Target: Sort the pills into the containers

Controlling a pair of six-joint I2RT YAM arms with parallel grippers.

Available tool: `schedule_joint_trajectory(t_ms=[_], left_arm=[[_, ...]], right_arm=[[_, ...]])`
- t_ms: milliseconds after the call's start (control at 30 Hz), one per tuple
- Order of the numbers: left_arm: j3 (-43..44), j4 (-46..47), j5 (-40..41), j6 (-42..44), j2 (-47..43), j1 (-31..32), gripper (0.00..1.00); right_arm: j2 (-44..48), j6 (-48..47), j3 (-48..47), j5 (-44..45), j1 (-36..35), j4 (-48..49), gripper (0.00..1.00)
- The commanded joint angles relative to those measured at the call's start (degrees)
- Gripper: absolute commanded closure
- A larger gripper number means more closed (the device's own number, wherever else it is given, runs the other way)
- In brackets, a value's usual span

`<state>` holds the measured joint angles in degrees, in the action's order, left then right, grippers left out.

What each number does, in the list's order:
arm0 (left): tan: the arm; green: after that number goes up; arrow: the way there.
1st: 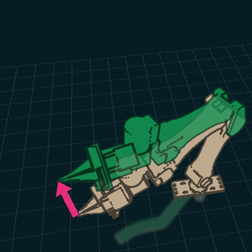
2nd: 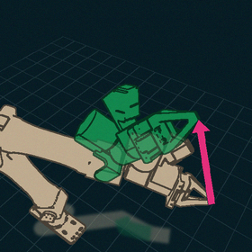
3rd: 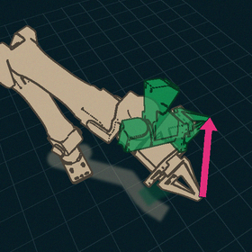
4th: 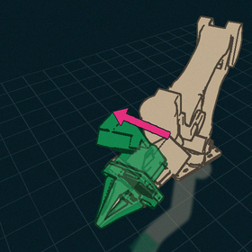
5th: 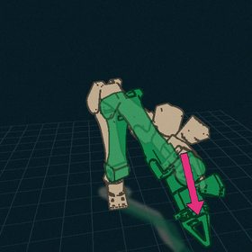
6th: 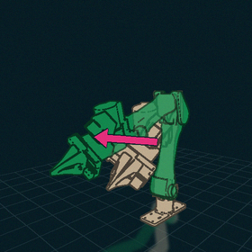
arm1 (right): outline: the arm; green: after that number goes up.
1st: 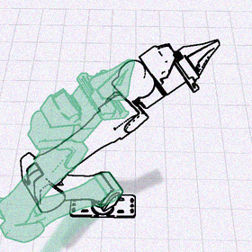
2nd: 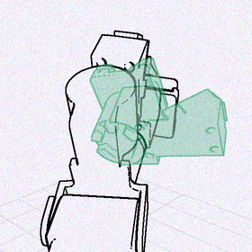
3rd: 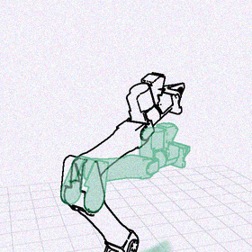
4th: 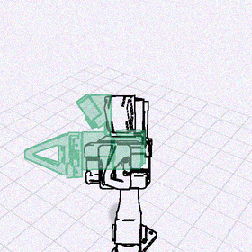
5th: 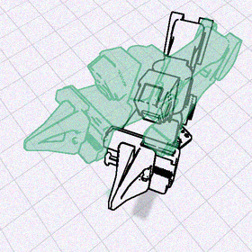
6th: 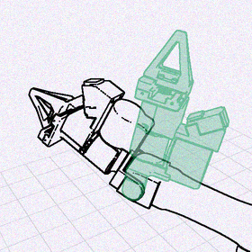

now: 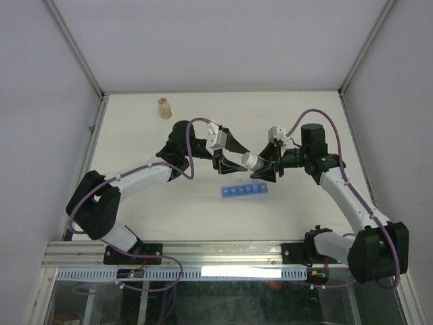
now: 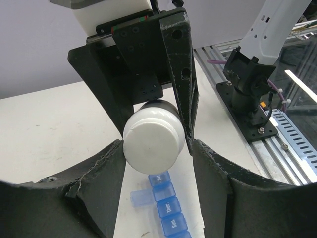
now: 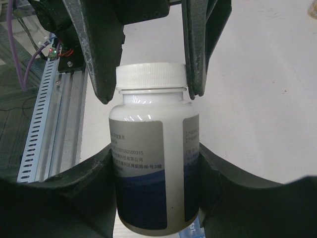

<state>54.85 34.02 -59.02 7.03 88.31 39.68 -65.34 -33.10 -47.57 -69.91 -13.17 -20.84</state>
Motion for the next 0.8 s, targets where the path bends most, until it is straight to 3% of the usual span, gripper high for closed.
schedule_joint_trajectory(t_ms=[0,233,500,600,767], left_arm=[[2.6,3.1,-0.6,-0.3,-0.2,0.8,0.45],[2.7,2.9,-0.5,-0.6,-0.2,1.1,0.51],[2.0,3.0,1.1,-4.8,-1.2,1.5,0.86],[0.0,4.1,5.8,-9.4,-2.9,2.2,0.99],[-5.8,6.7,18.9,-23.7,-7.0,5.4,1.0]], right_arm=[[0.0,-0.7,-2.5,-2.2,-0.1,0.9,1.0],[0.0,-0.8,-2.5,-2.2,-0.1,0.8,1.0],[0.0,-0.8,-2.7,-1.8,-0.1,0.8,1.0],[0.0,-0.8,-2.7,-1.5,-0.1,0.7,1.0],[0.0,-0.8,-2.8,-1.4,-0.1,0.5,1.0]])
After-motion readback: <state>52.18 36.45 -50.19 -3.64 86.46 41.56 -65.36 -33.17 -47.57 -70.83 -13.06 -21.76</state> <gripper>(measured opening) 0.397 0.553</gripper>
